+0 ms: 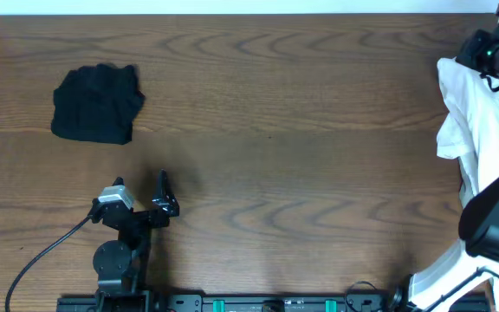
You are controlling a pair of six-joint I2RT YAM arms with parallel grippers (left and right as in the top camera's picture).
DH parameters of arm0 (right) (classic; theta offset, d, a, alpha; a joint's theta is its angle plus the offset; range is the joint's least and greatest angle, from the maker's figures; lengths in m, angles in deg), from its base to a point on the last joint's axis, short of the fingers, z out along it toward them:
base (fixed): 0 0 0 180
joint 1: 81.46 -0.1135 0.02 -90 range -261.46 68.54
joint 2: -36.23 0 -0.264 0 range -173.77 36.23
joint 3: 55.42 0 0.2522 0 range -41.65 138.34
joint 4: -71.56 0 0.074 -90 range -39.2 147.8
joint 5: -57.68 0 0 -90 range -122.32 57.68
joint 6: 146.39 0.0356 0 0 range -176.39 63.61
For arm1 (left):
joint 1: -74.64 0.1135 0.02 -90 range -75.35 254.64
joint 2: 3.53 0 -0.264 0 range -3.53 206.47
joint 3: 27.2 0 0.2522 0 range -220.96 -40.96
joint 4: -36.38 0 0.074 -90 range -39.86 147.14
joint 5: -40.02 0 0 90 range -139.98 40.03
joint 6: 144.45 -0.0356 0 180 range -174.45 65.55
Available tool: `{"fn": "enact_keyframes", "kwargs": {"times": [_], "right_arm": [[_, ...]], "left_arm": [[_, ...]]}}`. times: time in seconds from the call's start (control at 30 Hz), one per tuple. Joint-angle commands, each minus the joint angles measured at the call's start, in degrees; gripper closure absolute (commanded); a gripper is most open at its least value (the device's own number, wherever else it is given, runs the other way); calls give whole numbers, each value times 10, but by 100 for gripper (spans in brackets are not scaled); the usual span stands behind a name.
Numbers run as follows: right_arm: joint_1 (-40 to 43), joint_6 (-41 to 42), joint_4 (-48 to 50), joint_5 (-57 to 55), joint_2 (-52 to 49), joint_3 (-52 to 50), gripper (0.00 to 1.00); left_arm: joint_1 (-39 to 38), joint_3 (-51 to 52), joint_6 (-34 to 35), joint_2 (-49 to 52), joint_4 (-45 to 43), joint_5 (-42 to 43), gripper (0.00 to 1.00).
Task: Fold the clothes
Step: 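Pull the white T-shirt leftward onto the table center with the right gripper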
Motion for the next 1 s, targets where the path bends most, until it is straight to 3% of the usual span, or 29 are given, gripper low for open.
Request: {"fn": "enact_keyframes", "kwargs": {"times": [0.0, 0.17, 0.4, 0.73, 0.97], "right_arm": [[-45, -22, -31, 19, 1, 5, 99], [-133, -26, -81, 22, 0, 5, 99], [-307, -12, -81, 63, -7, 5, 99], [-575, -9, 16, 63, -111, 5, 99], [-699, -77, 82, 52, -134, 5, 99]], "left_arm": [[2, 9, -5, -4, 19, 9, 2], [2, 9, -5, -4, 19, 9, 2], [2, 9, -5, -4, 19, 9, 2], [2, 9, -5, -4, 19, 9, 2], [2, 9, -5, -4, 19, 9, 2]]}}
